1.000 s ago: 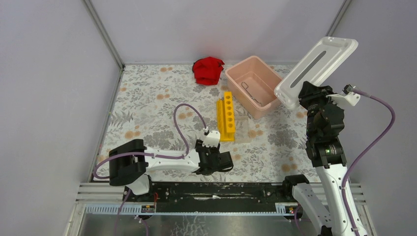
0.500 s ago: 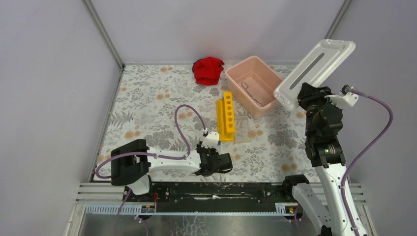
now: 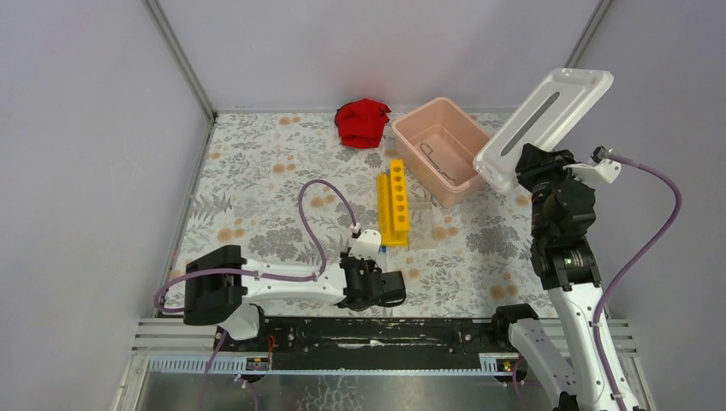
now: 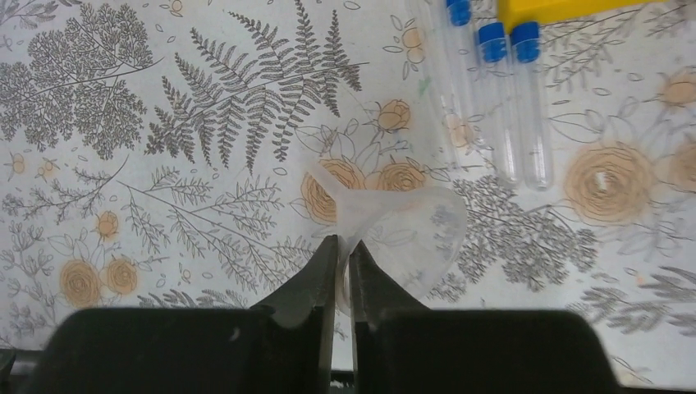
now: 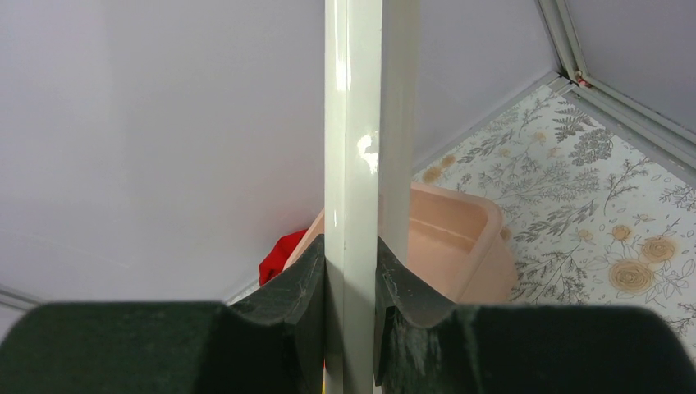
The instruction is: Organize the chemistry lab equipment
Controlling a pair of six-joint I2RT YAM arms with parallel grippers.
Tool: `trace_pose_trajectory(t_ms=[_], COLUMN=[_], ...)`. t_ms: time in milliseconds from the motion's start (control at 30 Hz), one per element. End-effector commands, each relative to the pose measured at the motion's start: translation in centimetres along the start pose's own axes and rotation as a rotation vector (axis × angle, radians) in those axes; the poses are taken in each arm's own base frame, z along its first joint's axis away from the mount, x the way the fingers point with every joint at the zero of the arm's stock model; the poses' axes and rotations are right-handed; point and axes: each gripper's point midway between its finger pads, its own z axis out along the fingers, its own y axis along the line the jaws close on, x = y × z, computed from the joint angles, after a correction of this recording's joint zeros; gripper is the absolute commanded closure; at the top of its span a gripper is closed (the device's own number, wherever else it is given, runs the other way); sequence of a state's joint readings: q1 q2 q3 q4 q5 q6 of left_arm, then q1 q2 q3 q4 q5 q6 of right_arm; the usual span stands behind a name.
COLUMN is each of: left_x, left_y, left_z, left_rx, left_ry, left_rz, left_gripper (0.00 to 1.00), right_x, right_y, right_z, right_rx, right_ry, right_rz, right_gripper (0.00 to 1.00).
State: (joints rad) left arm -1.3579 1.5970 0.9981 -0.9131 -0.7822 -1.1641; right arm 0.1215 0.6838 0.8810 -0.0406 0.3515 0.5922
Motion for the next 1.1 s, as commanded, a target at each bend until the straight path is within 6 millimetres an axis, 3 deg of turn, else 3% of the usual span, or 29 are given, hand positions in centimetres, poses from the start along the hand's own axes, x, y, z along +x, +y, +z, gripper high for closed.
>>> trace_pose_trajectory(t_ms=[0, 67, 167, 367, 500, 633, 833, 1067], left_x=[-2.7, -4.5, -8.8, -20.4, -27.0, -31.9, -37.6, -43.1], left_y=[0.6, 0.6, 0.6, 0.3, -0.8, -2.3, -5.8, -9.8], left_z=[-2.9, -4.4, -7.4, -14.4, -16.3, -14.5, -8.8, -3.0], left_rx=[0.003, 0.011, 0.028, 0.110, 0.164, 0.298, 0.387, 0.486], left_ry=[-0.060, -0.099, -0.185, -0.466, -0.624, -0.700, -0.717, -0.702], left_rz=[-0.065, -0.076, -0.110, -0.213, -0.221, -0.239, -0.191, -0.211], left_gripper=[0.91, 0.91, 0.92, 0.93, 0.93, 0.94, 0.96, 0.97], right_x=[-2.3, -2.5, -3.1, -3.8, -4.4, -5.7, -7.2, -7.1], right_y=[2.1, 2.2, 2.4, 2.3, 2.6, 3.1, 3.1, 2.4], right_z=[-0.2, -0.2, -0.2, 0.0, 0.1, 0.0, 0.1, 0.7], right_rx=[-0.071, -0.073, -0.071, -0.051, -0.056, -0.062, -0.048, -0.021], right_ry=[-0.060, -0.064, -0.076, -0.102, -0.128, -0.170, -0.233, -0.264], right_rz=[0.037, 0.035, 0.031, 0.039, 0.059, 0.074, 0.090, 0.087], right_gripper=[1.00, 1.00, 1.00, 1.00, 1.00, 1.00, 1.00, 1.00])
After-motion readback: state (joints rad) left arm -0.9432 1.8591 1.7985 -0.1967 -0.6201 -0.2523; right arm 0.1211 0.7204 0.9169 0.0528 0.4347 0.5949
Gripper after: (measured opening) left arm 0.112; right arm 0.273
